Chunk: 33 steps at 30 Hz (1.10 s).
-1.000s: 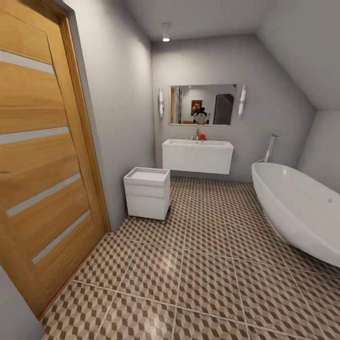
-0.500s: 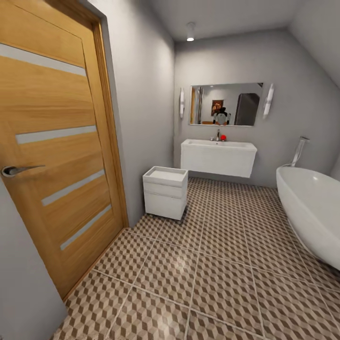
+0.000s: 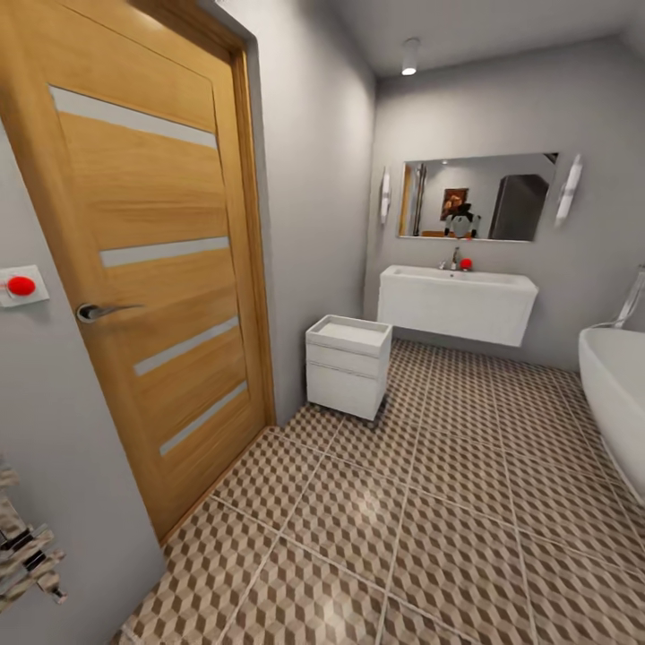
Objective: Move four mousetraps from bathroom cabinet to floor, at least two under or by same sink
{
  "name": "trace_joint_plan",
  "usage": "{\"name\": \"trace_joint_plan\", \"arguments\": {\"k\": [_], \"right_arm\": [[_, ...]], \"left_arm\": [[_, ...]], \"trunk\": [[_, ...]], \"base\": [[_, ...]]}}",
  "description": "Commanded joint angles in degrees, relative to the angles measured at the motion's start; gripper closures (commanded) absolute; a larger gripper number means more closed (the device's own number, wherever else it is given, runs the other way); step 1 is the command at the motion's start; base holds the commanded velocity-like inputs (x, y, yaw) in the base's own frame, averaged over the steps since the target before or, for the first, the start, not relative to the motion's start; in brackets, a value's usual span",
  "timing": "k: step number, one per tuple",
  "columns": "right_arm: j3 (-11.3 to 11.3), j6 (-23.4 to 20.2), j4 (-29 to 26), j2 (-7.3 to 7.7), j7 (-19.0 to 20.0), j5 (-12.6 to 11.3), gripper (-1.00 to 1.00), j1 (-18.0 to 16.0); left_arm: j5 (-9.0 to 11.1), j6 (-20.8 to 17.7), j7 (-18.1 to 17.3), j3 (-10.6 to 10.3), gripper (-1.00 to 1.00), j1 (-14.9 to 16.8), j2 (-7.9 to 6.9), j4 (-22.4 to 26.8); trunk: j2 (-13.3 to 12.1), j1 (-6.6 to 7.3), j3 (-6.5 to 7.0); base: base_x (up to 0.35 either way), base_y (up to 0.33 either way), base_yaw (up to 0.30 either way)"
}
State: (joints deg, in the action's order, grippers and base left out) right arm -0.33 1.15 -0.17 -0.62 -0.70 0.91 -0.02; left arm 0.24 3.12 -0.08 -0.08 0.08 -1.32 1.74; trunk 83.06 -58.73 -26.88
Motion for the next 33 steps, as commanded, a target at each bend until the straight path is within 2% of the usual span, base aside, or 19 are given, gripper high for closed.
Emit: {"name": "trace_joint_plan", "arguments": {"k": [1,33], "right_arm": [[0.0,0.2,0.0,0.00,-0.1,0.1,-1.00,0.0],[0.0,1.1,0.0,-0.01,-0.1,0.1,-1.00,0.0]], "left_arm": [[0.0,0.1,0.0,0.0,-1.00,0.0,0.00,0.0],[0.0,0.1,0.0,0.0,-1.00,0.0,0.00,0.0]], "trunk": [[0.0,0.00,-0.05],[0.0,0.00,0.00]], "base": [[0.000,0.000,0.269],[0.000,0.000,0.269]]}}
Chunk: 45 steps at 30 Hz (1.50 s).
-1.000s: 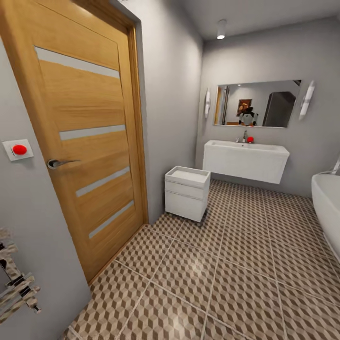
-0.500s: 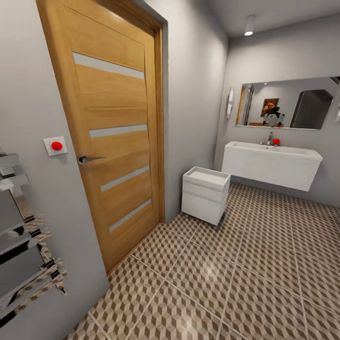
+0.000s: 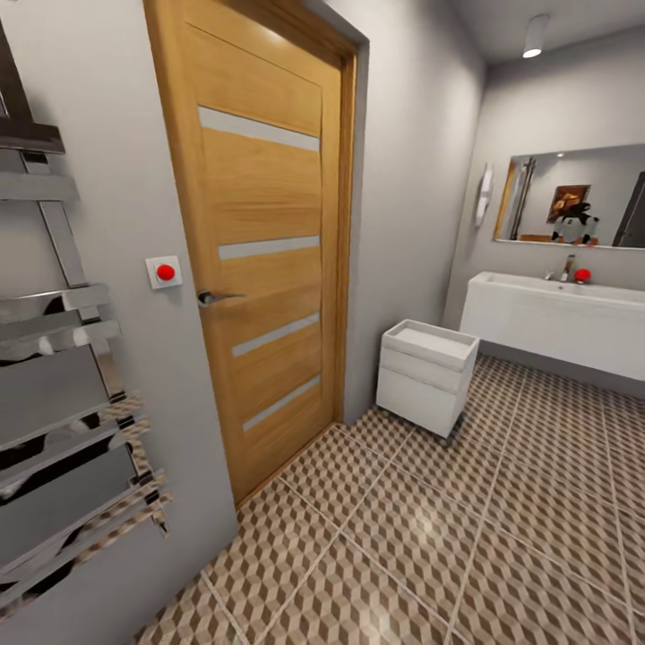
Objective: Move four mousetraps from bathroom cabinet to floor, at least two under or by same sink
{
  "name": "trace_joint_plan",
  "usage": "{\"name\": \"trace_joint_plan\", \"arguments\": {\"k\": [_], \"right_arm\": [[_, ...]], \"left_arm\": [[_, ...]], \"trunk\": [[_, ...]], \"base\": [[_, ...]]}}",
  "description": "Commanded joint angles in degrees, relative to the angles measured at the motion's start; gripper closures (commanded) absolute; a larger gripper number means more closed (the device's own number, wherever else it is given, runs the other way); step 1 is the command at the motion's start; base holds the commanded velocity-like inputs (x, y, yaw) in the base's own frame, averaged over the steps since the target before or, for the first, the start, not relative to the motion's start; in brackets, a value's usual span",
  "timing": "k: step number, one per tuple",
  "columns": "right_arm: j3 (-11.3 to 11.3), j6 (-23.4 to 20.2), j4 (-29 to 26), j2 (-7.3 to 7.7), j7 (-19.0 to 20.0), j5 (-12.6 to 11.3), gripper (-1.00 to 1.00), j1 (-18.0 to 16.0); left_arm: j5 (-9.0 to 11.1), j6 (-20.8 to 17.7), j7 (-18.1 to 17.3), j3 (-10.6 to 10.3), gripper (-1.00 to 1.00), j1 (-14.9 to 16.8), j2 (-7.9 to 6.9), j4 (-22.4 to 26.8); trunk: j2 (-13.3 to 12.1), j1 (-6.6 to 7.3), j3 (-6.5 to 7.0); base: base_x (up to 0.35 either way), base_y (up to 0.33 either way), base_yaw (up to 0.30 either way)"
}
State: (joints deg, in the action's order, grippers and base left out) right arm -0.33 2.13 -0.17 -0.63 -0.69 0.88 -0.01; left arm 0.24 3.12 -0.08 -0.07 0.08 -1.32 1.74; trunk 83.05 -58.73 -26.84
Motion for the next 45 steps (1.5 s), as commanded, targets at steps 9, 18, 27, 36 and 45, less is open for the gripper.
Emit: {"name": "trace_joint_plan", "arguments": {"k": [9,18,27,36,45], "right_arm": [[0.0,0.2,0.0,-0.01,-0.1,0.1,-1.00,0.0],[0.0,0.2,0.0,-0.04,-0.1,0.1,-1.00,0.0],[0.0,0.2,0.0,-0.06,-0.1,0.1,-1.00,0.0],[0.0,0.2,0.0,-0.07,-0.1,0.1,-1.00,0.0],[0.0,0.2,0.0,-0.08,-0.1,0.1,-1.00,0.0]], "left_arm": [[0.0,0.1,0.0,0.0,-1.00,0.0,0.00,0.0],[0.0,0.1,0.0,0.0,-1.00,0.0,0.00,0.0],[0.0,0.1,0.0,0.0,-1.00,0.0,0.00,0.0],[0.0,0.1,0.0,0.0,-1.00,0.0,0.00,0.0],[0.0,0.1,0.0,0.0,-1.00,0.0,0.00,0.0]], "trunk": [[0.0,0.00,0.10],[0.0,0.00,0.28],[0.0,0.00,0.46],[0.0,0.00,0.64],[0.0,0.00,0.83]], "base": [[0.000,0.000,0.269],[0.000,0.000,0.269],[0.000,0.000,0.269],[0.000,0.000,0.269],[0.000,0.000,0.269]]}}
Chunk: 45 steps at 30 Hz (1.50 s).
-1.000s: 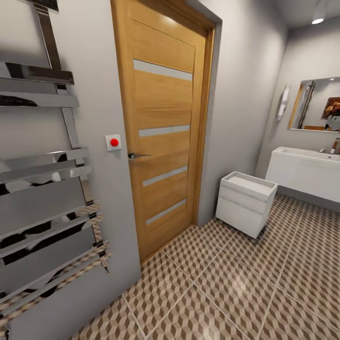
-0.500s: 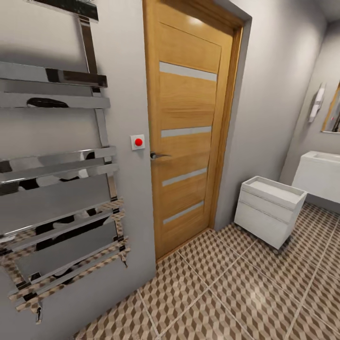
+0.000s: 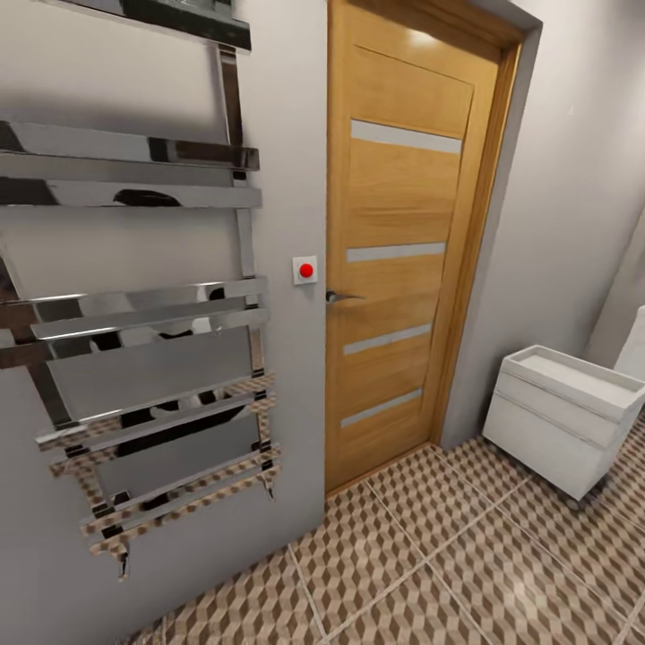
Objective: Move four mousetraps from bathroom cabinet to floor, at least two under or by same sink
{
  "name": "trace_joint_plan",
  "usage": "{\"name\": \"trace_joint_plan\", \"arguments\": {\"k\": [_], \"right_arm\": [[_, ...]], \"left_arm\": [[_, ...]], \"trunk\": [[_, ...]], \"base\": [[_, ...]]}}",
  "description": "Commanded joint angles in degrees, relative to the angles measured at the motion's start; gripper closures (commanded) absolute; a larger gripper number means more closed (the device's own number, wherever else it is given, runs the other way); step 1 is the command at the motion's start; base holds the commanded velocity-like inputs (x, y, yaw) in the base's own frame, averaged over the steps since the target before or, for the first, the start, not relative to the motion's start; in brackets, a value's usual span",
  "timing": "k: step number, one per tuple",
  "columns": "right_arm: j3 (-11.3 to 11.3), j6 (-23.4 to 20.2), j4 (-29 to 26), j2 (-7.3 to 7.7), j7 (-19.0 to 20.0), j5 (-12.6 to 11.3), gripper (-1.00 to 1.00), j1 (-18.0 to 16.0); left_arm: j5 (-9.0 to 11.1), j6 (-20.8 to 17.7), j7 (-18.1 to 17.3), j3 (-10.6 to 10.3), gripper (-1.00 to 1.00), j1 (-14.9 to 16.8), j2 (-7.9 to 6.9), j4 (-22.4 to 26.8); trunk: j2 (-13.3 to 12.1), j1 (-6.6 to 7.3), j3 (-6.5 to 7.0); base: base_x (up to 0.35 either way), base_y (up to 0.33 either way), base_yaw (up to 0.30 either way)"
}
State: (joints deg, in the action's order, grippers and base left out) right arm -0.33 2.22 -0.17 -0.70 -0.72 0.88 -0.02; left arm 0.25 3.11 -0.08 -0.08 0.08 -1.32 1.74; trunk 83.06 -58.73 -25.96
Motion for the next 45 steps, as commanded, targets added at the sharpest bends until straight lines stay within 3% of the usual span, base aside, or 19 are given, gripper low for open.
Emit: {"name": "trace_joint_plan", "arguments": {"k": [1,45], "right_arm": [[0.0,0.1,0.0,-0.01,-0.1,0.1,-1.00,0.0],[0.0,0.1,0.0,0.07,0.0,0.1,-1.00,0.0]], "left_arm": [[0.0,0.1,0.0,0.0,-1.00,0.0,0.00,0.0],[0.0,0.1,0.0,0.0,-1.00,0.0,0.00,0.0]], "trunk": [[0.0,0.00,-0.03],[0.0,0.00,0.65]], "base": [[0.000,0.000,0.269],[0.000,0.000,0.269]]}}
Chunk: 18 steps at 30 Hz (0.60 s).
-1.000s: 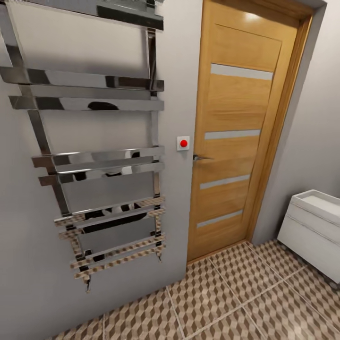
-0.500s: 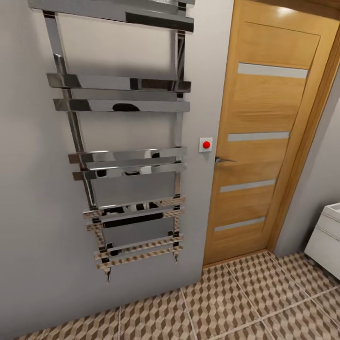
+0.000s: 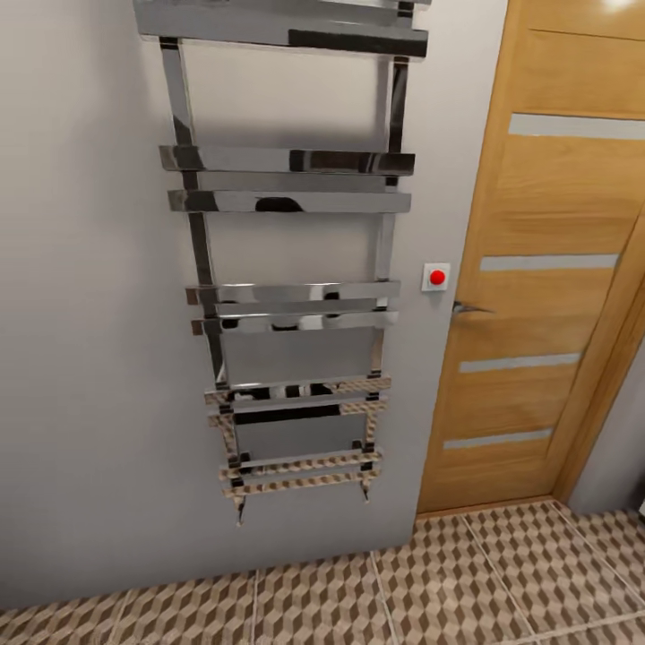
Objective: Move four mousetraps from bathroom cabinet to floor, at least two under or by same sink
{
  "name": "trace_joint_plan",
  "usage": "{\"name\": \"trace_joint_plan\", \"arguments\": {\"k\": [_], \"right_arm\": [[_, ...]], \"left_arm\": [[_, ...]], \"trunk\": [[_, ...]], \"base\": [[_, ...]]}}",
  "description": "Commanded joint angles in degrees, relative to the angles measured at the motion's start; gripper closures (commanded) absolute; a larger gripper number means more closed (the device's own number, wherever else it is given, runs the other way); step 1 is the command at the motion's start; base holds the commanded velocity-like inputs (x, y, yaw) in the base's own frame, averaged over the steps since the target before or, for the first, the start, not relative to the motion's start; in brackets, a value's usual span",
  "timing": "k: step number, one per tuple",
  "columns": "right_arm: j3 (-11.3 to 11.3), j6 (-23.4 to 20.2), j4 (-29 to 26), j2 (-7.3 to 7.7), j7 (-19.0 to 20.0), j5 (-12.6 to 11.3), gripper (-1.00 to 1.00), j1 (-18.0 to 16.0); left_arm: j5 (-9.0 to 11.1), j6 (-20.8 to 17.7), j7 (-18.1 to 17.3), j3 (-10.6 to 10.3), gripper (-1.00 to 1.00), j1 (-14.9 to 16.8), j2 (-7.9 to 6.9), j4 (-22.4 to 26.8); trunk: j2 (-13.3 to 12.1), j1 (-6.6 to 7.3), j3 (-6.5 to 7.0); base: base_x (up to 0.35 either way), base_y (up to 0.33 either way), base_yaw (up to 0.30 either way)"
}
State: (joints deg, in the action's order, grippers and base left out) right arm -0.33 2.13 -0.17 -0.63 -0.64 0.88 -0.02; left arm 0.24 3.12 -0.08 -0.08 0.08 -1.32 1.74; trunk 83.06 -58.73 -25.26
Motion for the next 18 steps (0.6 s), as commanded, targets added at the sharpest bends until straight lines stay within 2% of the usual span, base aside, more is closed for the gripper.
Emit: {"name": "trace_joint_plan", "arguments": {"k": [1,18], "right_arm": [[0.0,0.1,0.0,0.00,-0.1,0.1,-1.00,0.0],[0.0,0.2,0.0,-0.01,-0.1,0.1,-1.00,0.0]], "left_arm": [[0.0,0.1,0.0,0.0,-1.00,0.0,0.00,0.0],[0.0,0.1,0.0,0.0,-1.00,0.0,0.00,0.0]], "trunk": [[0.0,0.00,-0.05],[0.0,0.00,-0.04]], "base": [[0.000,0.000,0.269],[0.000,0.000,0.269]]}}
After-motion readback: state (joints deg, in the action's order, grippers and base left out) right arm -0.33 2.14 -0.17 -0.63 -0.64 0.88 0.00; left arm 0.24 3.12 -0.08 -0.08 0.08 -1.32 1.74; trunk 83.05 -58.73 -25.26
